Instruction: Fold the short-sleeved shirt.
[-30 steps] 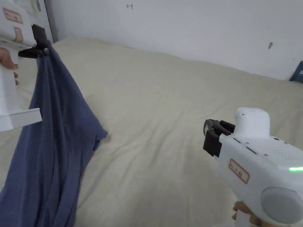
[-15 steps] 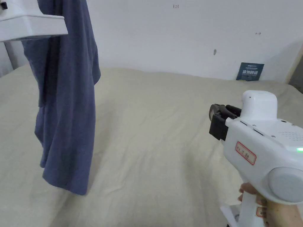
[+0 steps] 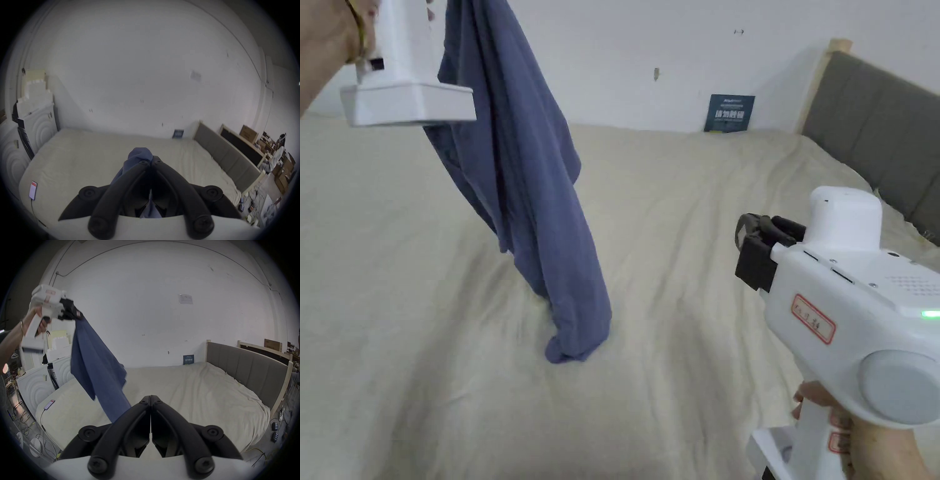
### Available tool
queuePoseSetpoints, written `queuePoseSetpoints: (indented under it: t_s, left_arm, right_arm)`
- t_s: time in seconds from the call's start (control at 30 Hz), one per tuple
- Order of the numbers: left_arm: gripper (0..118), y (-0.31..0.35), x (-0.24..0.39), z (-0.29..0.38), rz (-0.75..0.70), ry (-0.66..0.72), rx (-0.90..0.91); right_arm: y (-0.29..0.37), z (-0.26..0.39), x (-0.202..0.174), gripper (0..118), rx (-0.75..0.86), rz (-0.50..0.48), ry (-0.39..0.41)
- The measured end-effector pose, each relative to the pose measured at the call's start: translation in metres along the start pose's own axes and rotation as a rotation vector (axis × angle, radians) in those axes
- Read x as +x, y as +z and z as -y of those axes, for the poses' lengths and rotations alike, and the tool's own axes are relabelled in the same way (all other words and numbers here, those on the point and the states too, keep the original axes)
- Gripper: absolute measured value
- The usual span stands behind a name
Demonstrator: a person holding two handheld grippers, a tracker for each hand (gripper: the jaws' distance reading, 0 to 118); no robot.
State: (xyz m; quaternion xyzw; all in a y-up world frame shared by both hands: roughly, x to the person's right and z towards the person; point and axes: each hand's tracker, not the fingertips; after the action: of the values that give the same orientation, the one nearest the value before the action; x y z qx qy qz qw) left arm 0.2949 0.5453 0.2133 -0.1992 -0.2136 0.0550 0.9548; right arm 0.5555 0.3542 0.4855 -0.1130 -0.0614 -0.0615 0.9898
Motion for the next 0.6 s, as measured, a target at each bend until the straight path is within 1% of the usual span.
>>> queuePoseSetpoints:
  t_s: [0.2, 0.27, 0.33, 0.37, 0.5, 0.53, 0.57, 0.6]
  left_arm:
    - [0, -0.093, 0.011, 0.122, -0.014, -0.022, -0.279]
    - [0, -0.118, 0.012, 0.167, -0.012, -0.004, -0.387]
    - [0, -0.136, 0.014, 0.207, -0.002, 0.010, -0.498]
    - [0, -0.143, 0.014, 0.225, -0.012, 0.007, -0.522]
    - [1, -0.165, 0.017, 0.291, -0.069, -0.028, -0.671]
    - [2, -0.168, 0.018, 0.303, -0.090, -0.055, -0.699]
    - [7, -0.170, 0.018, 0.315, -0.100, -0.086, -0.721]
    - [21, -0.172, 0.017, 0.324, -0.098, -0.103, -0.732]
  right_arm:
    - [-0.017, 0.020, 0.010, 4, -0.061, 0.012, -0.046]
    - [-0.023, 0.026, 0.013, 4, -0.087, 0.013, -0.052]
    - [-0.029, 0.032, 0.017, 4, -0.109, 0.017, -0.046]
    - [-0.031, 0.034, 0.018, 4, -0.117, 0.020, -0.047]
    - [-0.042, 0.042, 0.026, 4, -0.145, 0.032, -0.077]
    - [-0.044, 0.044, 0.027, 4, -0.148, 0.035, -0.079]
    - [-0.037, 0.039, 0.024, 4, -0.152, 0.037, -0.080]
    - [-0.037, 0.040, 0.024, 4, -0.159, 0.037, -0.080]
